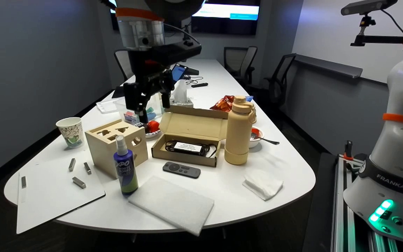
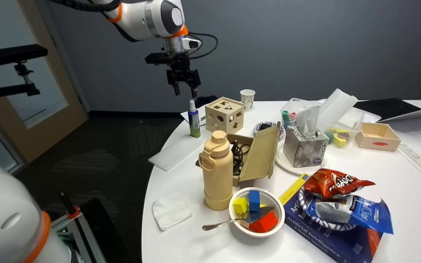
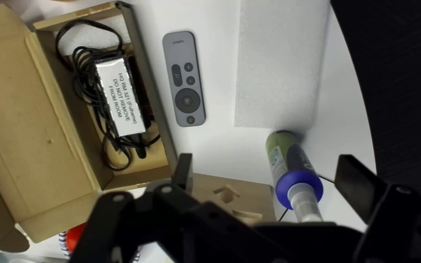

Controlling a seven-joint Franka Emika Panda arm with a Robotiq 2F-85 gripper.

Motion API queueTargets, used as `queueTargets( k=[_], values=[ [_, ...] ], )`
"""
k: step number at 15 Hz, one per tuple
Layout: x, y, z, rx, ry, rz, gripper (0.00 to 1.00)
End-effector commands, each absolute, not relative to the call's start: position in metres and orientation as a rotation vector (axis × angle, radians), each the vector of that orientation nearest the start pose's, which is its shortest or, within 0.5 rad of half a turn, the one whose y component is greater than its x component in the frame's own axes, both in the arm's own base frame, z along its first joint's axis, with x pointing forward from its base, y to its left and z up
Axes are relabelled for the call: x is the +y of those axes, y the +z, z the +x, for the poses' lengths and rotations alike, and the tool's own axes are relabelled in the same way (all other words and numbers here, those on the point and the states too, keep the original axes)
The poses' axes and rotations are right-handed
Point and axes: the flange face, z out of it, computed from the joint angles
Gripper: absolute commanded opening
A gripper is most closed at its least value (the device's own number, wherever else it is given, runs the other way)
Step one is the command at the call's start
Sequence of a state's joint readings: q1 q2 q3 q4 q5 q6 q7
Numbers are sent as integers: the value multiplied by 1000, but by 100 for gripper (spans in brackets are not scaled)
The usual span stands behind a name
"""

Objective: Remove the lid from the bottle and place it on the table

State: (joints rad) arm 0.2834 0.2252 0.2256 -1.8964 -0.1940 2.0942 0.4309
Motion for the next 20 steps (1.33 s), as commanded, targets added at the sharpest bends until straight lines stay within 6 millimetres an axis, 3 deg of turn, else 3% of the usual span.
queueTargets(
  k=[1,6,13,20],
  values=[
    [309,368,546,-179,-95,-3246,100],
    [330,352,565,-129,-148,-3253,100],
    [337,345,596,-105,-192,-3235,100],
    [350,336,608,-110,-194,-3216,100]
  ],
)
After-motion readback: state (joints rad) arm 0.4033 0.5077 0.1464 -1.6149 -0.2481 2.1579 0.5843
